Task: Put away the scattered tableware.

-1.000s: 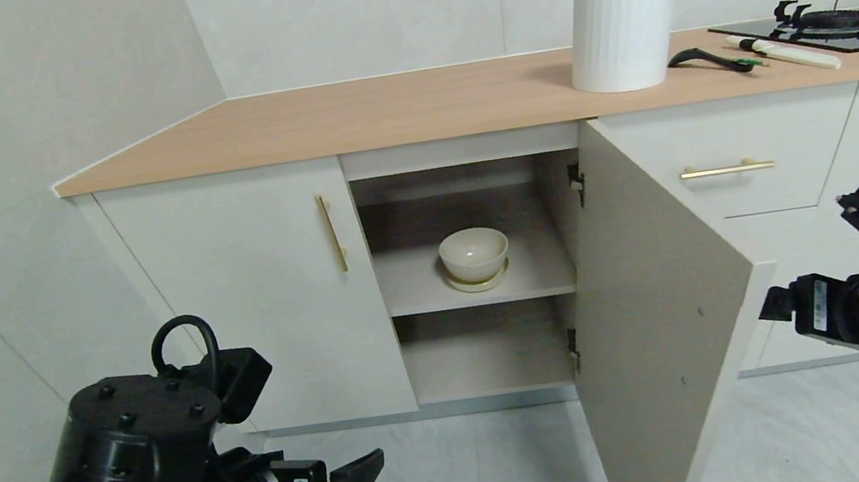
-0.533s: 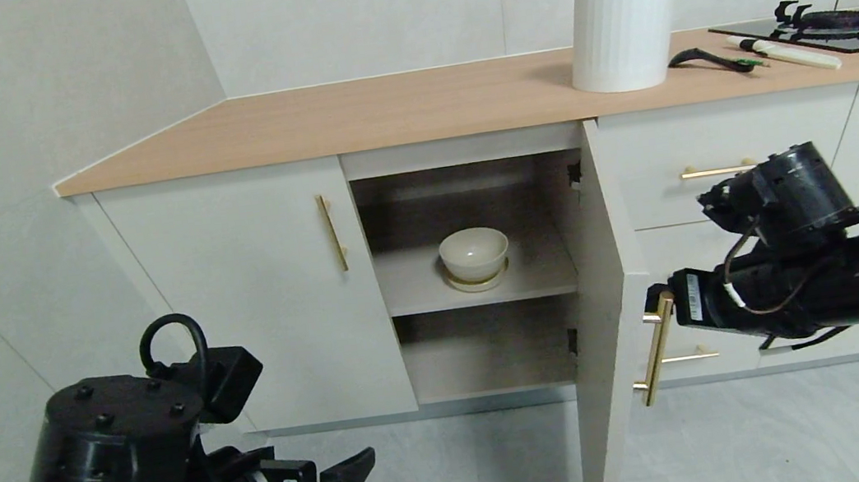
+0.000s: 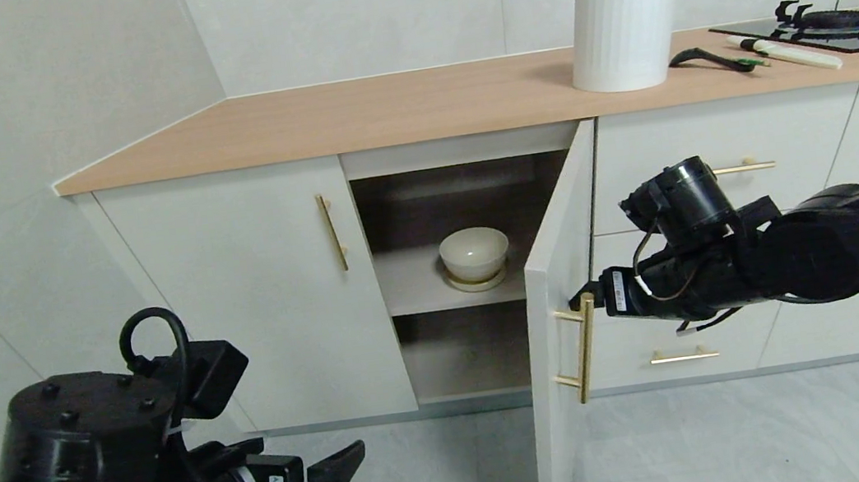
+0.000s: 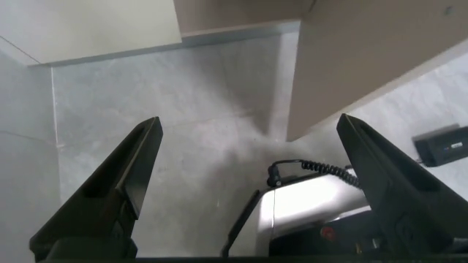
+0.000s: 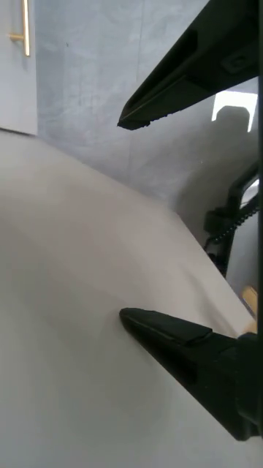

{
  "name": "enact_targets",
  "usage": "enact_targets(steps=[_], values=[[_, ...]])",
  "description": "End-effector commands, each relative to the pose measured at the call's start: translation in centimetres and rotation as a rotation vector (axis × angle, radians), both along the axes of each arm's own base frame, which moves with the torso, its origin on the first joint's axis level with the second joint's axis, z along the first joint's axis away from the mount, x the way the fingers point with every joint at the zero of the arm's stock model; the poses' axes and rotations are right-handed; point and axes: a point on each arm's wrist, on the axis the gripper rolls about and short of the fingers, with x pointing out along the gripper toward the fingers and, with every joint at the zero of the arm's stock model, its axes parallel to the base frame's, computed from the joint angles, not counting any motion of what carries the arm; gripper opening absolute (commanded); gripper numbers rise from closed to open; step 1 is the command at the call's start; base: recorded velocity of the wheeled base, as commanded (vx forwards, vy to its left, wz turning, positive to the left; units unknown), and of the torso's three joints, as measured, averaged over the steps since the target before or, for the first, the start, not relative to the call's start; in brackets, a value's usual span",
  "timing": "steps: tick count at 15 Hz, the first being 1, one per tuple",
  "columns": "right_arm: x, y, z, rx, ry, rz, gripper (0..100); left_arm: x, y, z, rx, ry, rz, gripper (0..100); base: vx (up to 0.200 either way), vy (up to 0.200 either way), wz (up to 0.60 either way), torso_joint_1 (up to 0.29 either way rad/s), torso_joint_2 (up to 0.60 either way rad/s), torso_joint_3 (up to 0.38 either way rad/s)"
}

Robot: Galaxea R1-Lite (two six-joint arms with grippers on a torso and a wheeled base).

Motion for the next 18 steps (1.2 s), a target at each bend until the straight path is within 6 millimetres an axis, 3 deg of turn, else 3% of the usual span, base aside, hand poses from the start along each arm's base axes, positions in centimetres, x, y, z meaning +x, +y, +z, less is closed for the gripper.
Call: enact_targets(steps=[1,6,14,18], values=[[2.5,1.4,-1.2,0.003,0.001,-0.003,100,-0.1,0.1,0.3,-0.008,-0.011,0.000,100,0.000,0.000,0.00,0.000,0.00,0.000],[3.8,2.1,-2.3,0.013,0.012,-0.016,100,0.0,0.0,0.4,-0.021,-0.030,0.003,100,0.000,0.000,0.00,0.000,0.00,0.000],[4.2,3.0,-3.0,0.053,0.015,-0.035,100,0.1,0.1,0.5,-0.005,-0.046,0.036,100,0.200,0.000,0.00,0.002,0.00,0.002],[5.1,3.9,-4.0,0.111,-0.009,-0.081,100,-0.6,0.8,1.7,0.010,-0.125,0.044,100,0.000,0.000,0.00,0.000,0.00,0.000]])
